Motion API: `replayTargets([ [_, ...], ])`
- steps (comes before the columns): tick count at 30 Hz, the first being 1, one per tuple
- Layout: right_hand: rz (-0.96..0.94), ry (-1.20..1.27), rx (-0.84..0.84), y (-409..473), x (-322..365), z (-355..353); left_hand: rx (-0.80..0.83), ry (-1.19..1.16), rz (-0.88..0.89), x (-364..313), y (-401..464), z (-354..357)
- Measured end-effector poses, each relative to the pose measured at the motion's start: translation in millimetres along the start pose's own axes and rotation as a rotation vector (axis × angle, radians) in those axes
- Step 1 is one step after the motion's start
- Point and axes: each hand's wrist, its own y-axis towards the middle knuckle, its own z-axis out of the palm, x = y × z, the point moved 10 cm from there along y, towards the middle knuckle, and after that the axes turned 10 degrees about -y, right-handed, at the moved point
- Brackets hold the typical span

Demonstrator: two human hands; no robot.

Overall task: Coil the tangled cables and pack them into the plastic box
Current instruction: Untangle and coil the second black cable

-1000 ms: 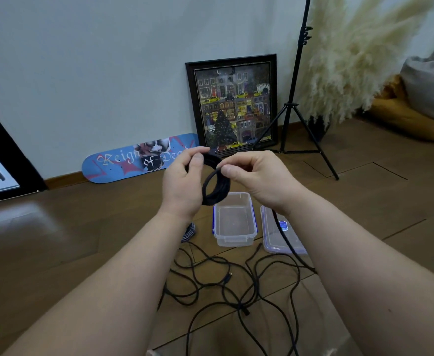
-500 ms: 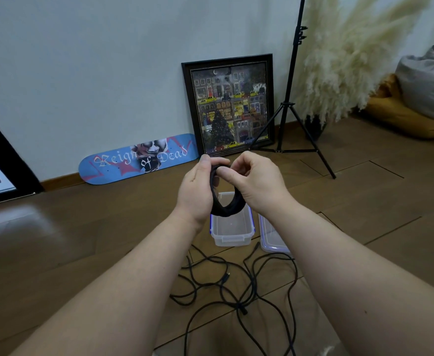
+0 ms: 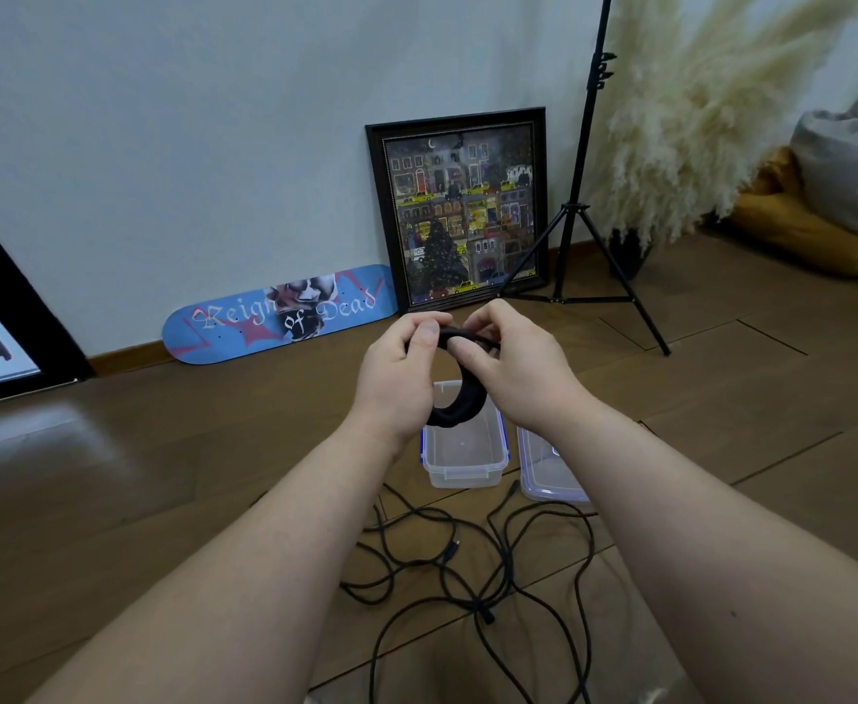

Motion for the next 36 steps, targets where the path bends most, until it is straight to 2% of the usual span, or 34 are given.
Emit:
replayTargets([
  [4, 0.04, 0.105, -0.028, 1.6, -6.0, -1.6, 0.006, -0.006, -0.02, 1.2, 1.4, -3.8],
  [8, 0.021, 0.19, -0.182, 3.9, -8.9, -16.3, 0.054, -0.045, -0.03, -6.1, -2.2, 8.9],
  [13, 0.032, 0.135, -0.232, -2.0, -9.2, -14.2, 0.052, -0.127, -0.03, -9.4, -5.3, 17.0],
  [16, -0.034, 0.027, -0.279, -8.9, 1.2, -11.3, 0.033, -0.103, -0.03, -8.6, -4.3, 12.4],
  [19, -0.018, -0.014, -0.354, -10.0, -1.9, -19.9, 0.065, -0.085, -0.032, -10.5, -5.8, 16.7],
  [23, 0.132, 0.185, -0.245, -2.1, -18.4, -13.1, 0.127, -0.109, -0.056, -13.6, -9.8, 27.9],
  [27, 0.197, 0.292, -0.063, 1.5, -23.7, 9.7, 0.076, -0.131, -0.004, -20.1, -11.6, 26.0],
  [30, 0.137, 0.247, -0.146, 0.0, -15.9, -0.8, 0.025, -0.12, 0.024, -23.8, -13.3, 23.4],
  [32, 0.115, 0.221, -0.211, -1.8, -12.8, -9.3, 0.023, -0.13, -0.027, -20.6, -11.9, 22.9],
  [36, 0.14, 0.095, -0.197, -2.6, -16.5, -10.8, 0.039, -0.309, -0.29, -1.6, -12.7, 26.2],
])
